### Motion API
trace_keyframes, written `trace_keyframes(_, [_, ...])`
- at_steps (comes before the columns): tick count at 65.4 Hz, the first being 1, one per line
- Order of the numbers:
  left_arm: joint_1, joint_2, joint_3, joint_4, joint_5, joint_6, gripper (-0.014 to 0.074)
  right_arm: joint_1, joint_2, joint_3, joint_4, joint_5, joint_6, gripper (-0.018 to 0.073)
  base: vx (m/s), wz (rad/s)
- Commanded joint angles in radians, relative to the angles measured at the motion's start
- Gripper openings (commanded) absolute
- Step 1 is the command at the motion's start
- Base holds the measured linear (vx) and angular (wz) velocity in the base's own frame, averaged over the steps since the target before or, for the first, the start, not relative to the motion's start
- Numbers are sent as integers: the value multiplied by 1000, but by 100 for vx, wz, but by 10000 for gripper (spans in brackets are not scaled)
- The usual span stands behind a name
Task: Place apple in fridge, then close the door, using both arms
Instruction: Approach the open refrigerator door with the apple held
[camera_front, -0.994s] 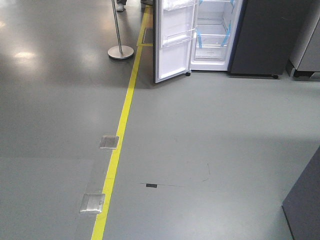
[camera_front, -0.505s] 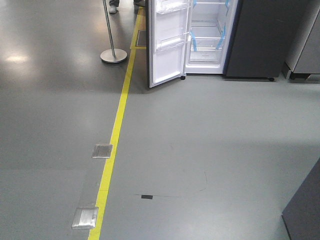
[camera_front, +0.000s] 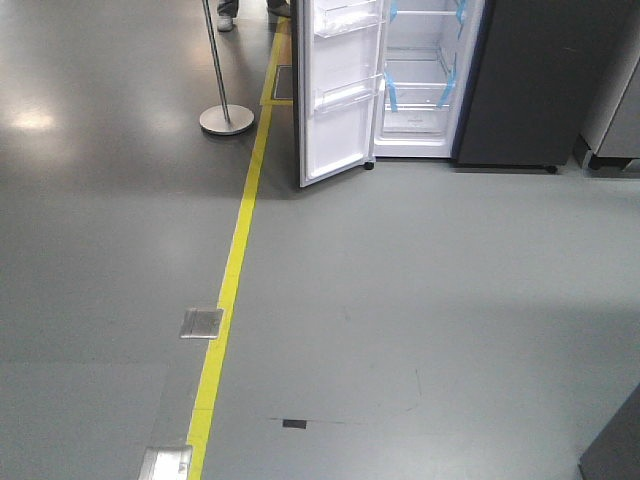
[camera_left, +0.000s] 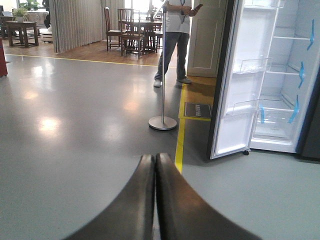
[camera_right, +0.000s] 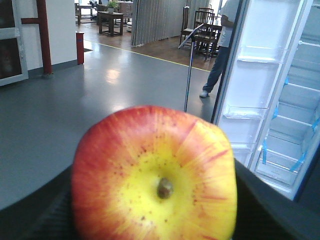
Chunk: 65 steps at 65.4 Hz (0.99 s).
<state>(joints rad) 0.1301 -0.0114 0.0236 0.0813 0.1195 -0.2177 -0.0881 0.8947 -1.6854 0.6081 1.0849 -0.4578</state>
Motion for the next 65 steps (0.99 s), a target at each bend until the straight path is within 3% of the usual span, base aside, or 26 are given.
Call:
trace_keyframes(1, [0, -15, -17, -9, -71, -5, -6, -3, 5, -20, 25, -79, -4, 223, 19, 2])
trace_keyframes(65, [0, -15, -17, -9, -71, -5, -6, -3, 5, -20, 25, -79, -4, 223, 19, 0])
